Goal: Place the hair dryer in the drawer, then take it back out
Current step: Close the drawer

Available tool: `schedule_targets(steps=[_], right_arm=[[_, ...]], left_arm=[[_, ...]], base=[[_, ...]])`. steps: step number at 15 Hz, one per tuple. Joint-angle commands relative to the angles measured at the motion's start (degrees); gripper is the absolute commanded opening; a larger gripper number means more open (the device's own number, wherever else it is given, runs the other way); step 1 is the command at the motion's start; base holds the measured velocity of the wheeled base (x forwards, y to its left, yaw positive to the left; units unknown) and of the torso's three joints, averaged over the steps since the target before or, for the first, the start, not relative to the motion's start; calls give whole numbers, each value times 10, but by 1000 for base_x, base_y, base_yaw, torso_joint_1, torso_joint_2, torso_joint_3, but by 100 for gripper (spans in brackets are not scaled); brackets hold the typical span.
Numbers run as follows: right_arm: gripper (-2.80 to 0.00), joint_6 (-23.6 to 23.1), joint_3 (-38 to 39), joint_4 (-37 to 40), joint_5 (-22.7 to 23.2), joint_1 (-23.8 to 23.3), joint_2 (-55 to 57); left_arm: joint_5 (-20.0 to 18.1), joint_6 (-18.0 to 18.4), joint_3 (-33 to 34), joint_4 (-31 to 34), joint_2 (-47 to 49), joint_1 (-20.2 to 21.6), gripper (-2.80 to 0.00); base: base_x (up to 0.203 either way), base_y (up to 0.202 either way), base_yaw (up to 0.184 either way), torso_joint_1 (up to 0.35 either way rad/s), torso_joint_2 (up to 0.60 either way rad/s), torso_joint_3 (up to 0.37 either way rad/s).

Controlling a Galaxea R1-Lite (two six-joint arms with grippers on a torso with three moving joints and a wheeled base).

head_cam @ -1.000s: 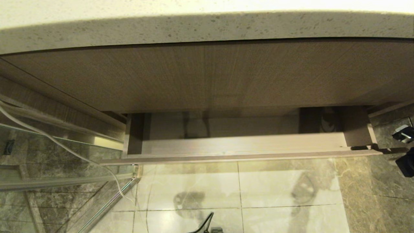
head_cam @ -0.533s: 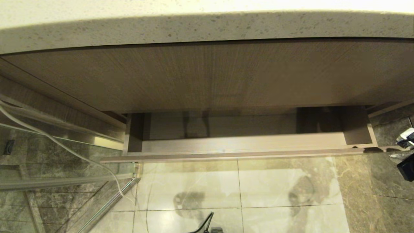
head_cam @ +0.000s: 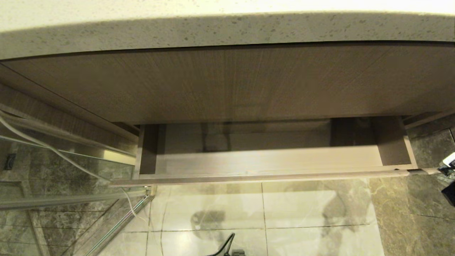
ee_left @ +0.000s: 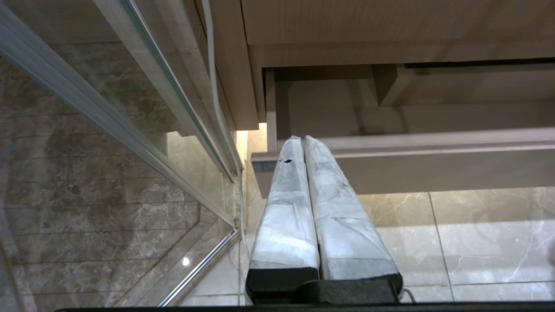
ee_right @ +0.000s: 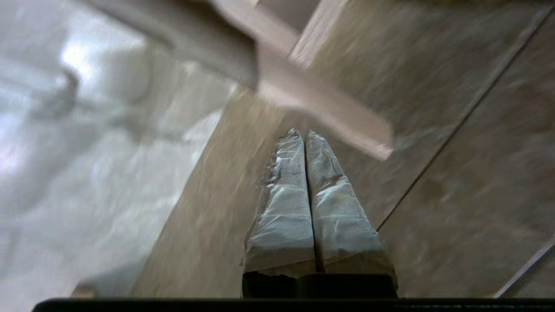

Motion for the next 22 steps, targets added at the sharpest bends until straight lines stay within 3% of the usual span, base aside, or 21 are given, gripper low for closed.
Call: schedule_targets(steps=[1,5,10,13,17,22], right_arm=[[-280,-12,1,11,5,-8,-33],[-280,-42,76,38,-1,-12,-80],[-280,-153,68,140,-55,-39,-22],[-280,-181,49,147,-85,-44,30],[-280,-165,16,146,-111,-42,64],[-280,-81,-3,138,-114,-19,60]], left_arm=[[0,0,23,-1,0,0,-280],[0,-1,23,-1,0,0,-280],[0,-1,23,-1,0,0,-280],[0,0,23,0,0,0,-280],[0,0,23,0,0,0,-280],[0,0,23,-1,0,0,-280]], base=[[0,0,0,0,0,0],[0,0,0,0,0,0],[0,0,0,0,0,0],[0,0,0,0,0,0],[0,0,0,0,0,0],[0,0,0,0,0,0]])
